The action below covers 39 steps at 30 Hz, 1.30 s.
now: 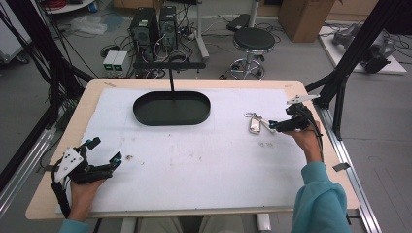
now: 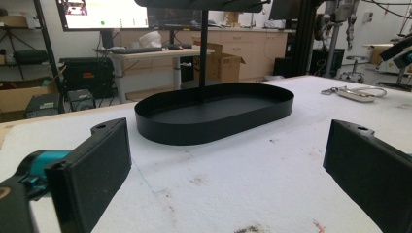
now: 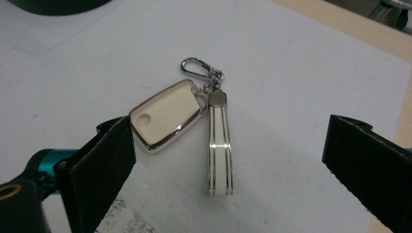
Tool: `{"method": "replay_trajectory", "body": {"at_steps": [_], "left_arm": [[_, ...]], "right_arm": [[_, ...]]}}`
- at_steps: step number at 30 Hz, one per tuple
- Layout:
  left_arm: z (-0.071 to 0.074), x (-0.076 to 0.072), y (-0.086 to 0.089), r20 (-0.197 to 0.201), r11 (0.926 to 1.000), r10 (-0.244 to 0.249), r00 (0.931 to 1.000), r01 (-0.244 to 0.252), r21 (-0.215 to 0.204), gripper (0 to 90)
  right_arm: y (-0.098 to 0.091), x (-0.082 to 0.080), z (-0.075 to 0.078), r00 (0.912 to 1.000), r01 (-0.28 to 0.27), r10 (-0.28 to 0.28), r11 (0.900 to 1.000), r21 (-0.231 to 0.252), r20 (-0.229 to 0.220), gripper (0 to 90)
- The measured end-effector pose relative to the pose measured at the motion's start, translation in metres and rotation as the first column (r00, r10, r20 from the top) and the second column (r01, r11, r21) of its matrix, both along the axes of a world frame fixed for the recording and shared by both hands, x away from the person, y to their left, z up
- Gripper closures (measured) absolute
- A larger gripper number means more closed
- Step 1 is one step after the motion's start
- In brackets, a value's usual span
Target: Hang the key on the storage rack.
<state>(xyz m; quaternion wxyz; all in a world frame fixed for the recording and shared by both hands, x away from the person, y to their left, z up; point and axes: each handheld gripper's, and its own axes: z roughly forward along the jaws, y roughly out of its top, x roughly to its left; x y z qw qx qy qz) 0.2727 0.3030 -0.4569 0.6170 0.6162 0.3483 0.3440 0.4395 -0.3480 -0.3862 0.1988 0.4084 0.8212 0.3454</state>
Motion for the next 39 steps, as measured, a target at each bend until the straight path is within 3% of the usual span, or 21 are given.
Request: {"method": "replay_trajectory", "body": {"at_steps": [3, 6, 16, 28, 39], "left_arm": [[0.000, 0.000, 0.000, 0.000, 1.0000, 0.000, 1.0000, 0.000, 0.000, 3.7], [0.000, 0.000, 0.000, 0.000, 1.0000, 0.000, 1.0000, 0.000, 0.000, 3.7], [0.000, 0.000, 0.000, -0.002, 1.0000, -0.001, 1.0000, 0.001, 0.009, 3.7], [0.000, 0.000, 0.000, -0.001, 1.0000, -0.001, 1.0000, 0.001, 0.006, 3.7], [0.000, 0.001, 0.000, -0.004, 1.0000, -0.001, 1.0000, 0.001, 0.008, 3.7]], "right_arm": [[-0.001, 0.005, -0.006, 0.9993, 0.011, -0.012, 0.9998, -0.018, -0.034, 5.8], [-0.002, 0.008, -0.010, 0.9982, -0.001, -0.001, 0.9996, -0.029, -0.060, 16.4], [-0.001, 0.015, -0.020, 0.9915, -0.016, 0.010, 0.9989, -0.044, -0.130, 32.0], [0.004, 0.018, -0.028, 0.9823, -0.043, 0.025, 0.9948, -0.093, -0.185, 51.5], [0.004, 0.021, -0.033, 0.9761, -0.040, 0.013, 0.9923, -0.118, -0.217, 59.5]]}}
